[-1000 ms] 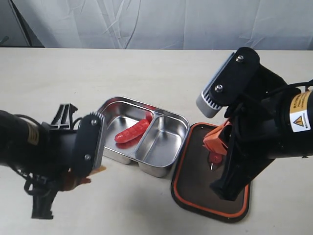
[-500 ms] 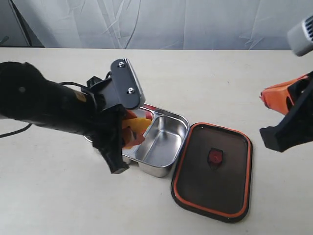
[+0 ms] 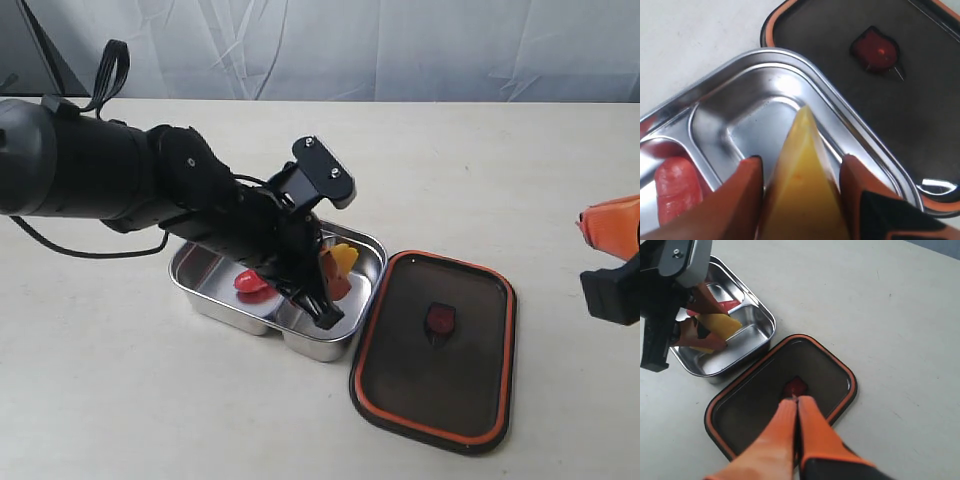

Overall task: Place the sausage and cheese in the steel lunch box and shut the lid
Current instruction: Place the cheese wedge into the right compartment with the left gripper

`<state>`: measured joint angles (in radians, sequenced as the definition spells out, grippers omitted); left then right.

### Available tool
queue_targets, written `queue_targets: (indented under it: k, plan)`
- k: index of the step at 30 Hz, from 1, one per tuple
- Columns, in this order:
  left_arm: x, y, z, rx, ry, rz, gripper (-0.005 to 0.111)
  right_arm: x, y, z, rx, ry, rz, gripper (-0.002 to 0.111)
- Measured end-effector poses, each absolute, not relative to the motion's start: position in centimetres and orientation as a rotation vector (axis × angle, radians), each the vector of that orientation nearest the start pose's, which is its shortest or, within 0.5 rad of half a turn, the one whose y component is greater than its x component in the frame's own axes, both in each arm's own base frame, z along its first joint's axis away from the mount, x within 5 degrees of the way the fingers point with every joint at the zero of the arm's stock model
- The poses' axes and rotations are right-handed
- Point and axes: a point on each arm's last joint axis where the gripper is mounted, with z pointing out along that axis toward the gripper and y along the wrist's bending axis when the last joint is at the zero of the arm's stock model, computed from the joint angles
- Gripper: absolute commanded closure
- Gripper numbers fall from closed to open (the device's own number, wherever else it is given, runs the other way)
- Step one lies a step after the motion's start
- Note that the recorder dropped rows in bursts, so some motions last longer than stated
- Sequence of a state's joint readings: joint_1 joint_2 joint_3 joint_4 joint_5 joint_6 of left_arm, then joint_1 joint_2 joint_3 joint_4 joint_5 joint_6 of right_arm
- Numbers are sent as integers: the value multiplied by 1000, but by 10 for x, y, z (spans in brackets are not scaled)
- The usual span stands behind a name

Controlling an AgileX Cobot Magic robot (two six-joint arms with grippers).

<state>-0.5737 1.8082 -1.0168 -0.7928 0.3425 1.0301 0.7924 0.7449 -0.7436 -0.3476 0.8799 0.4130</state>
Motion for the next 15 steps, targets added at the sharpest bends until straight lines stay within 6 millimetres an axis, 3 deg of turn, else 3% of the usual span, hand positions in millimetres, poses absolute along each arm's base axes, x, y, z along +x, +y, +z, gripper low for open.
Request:
queue_targets:
  k: [1,4,6,9,15]
  plan:
    - [292,-215,171,1117,2272,-432,97,108,76,325,-560,2242,192,108]
    - [292,-215,172,1103,2273,-441,68,108,76,325,-557,2243,194,108]
    - [291,-216,172,1110,2278,-450,58,108,75,325,-552,2248,193,108]
    - [290,-216,172,1117,2283,-458,50,108,75,325,-537,2252,200,108]
    - [289,-216,171,1133,2292,-477,44,108,75,325,-475,2268,228,108]
